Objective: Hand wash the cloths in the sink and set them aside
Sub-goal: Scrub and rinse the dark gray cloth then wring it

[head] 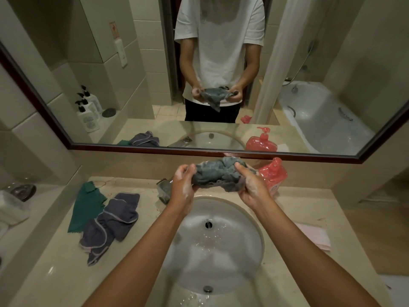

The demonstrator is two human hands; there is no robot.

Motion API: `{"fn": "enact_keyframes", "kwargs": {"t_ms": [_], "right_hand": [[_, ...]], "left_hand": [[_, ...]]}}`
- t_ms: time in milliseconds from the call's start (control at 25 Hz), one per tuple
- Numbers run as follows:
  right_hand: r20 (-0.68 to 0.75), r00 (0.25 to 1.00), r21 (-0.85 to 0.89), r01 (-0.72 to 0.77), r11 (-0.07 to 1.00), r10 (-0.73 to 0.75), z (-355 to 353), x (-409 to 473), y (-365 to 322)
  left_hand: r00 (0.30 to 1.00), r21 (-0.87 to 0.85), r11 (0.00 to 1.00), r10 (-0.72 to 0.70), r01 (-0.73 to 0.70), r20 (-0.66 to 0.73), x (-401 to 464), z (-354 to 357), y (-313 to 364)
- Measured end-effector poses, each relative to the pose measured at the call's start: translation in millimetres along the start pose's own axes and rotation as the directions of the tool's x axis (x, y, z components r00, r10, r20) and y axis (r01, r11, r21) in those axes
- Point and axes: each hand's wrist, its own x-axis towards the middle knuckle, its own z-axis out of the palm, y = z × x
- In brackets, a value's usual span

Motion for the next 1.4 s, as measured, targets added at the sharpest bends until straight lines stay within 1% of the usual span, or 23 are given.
{"fn": "enact_keyframes", "kwargs": {"t_ms": [40, 80, 120, 160, 200, 240, 280, 320, 400, 440, 480, 560, 640, 760, 840, 920, 1000, 1040, 1120, 1200, 1280, 1320, 1400], "right_hand": [[-0.017, 1.0, -0.005, 0.009, 1.0, -0.009, 0, -1, -2], [-0.026, 1.0, -0.026, 0.013, 1.0, -0.014, 2, -2, -1], [-0.025, 1.0, -0.053, 0.018, 0.998, -0.019, 5, -3, 0], [-0.016, 1.0, -0.075, 0.025, 0.997, -0.027, 9, -3, 3], [-0.004, 0.999, -0.096, 0.032, 0.995, -0.033, 11, -4, 5], [0.007, 0.999, -0.111, 0.037, 0.993, -0.037, 13, -4, 7], [0.02, 0.999, -0.107, 0.043, 0.993, -0.041, 12, -3, 6], [0.041, 0.998, -0.09, 0.051, 0.995, -0.047, 12, -2, 6], [0.094, 0.993, -0.104, 0.076, 0.992, -0.066, 11, -2, 3], [0.099, 0.993, -0.129, 0.078, 0.989, -0.066, 11, -3, 1], [0.079, 0.995, -0.14, 0.068, 0.988, -0.057, 11, -5, 1], [0.04, 0.999, -0.13, 0.027, 0.991, -0.022, 10, -6, 2], [0.016, 1.0, -0.111, -0.008, 0.994, 0.009, 7, -4, 7], [-0.098, 0.992, -0.158, -0.093, 0.983, 0.078, 2, 3, 10], [-0.118, 0.983, -0.234, -0.165, 0.958, 0.141, -3, 2, 10], [-0.026, 0.972, -0.281, -0.232, 0.931, 0.234, -10, -2, 14], [0.074, 0.95, -0.311, -0.266, 0.912, 0.302, -13, -7, 22], [0.097, 0.945, -0.308, -0.27, 0.912, 0.312, -13, -8, 24], [0.095, 0.96, -0.233, -0.237, 0.943, 0.264, -15, -8, 25], [0.073, 0.985, -0.09, -0.153, 0.984, 0.159, -16, -6, 19], [0.065, 0.996, 0.028, -0.067, 0.997, 0.065, -14, -4, 14], [0.056, 0.998, 0.031, -0.027, 0.999, 0.025, -10, -6, 14], [0.023, 0.996, -0.077, 0.09, 0.993, -0.088, 5, -12, 21]], "left_hand": [[0.998, -0.119, 0.991, -0.054, 0.055, 0.015, -1, 0, -1], [0.993, -0.196, 0.974, -0.109, 0.114, 0.034, -2, 2, -2], [0.985, -0.194, 0.966, -0.164, 0.172, 0.058, -3, 5, -3], [0.973, -0.1, 0.97, -0.214, 0.222, 0.082, -4, 7, -4], [0.96, 0.053, 0.966, -0.258, 0.253, 0.111, -5, 9, -6], [0.939, 0.194, 0.941, -0.307, 0.276, 0.156, -7, 10, -7], [0.909, 0.293, 0.909, -0.362, 0.295, 0.207, -8, 11, -7], [0.871, 0.342, 0.883, -0.417, 0.322, 0.258, -9, 12, -7], [0.8, 0.369, 0.853, -0.493, 0.368, 0.342, -6, 12, -11], [0.774, 0.364, 0.849, -0.51, 0.382, 0.375, -6, 13, -13], [0.77, 0.345, 0.856, -0.505, 0.386, 0.391, -6, 16, -15], [0.797, 0.281, 0.891, -0.448, 0.358, 0.405, -6, 21, -21], [0.829, 0.237, 0.926, -0.369, 0.293, 0.42, -8, 27, -23], [0.898, 0.241, 0.954, -0.259, 0.18, 0.356, -9, 31, -25], [0.935, 0.262, 0.953, -0.223, 0.15, 0.276, -8, 31, -24], [0.957, 0.232, 0.964, -0.183, 0.13, 0.227, -6, 31, -21], [0.985, 0.216, 0.974, -0.097, 0.064, 0.143, -1, 30, -15], [0.994, 0.225, 0.974, -0.048, 0.025, 0.094, 2, 28, -12], [1.0, 0.238, 0.971, 0.022, -0.021, -0.001, 9, 22, -6], [0.995, 0.251, 0.968, 0.034, -0.01, -0.092, 13, 15, -3], [0.991, 0.268, 0.963, 0.026, 0.009, -0.129, 12, 12, -2], [0.99, 0.272, 0.962, 0.015, 0.023, -0.137, 10, 15, -4], [0.985, 0.255, 0.965, -0.023, 0.067, -0.171, 3, 26, -7]]}}
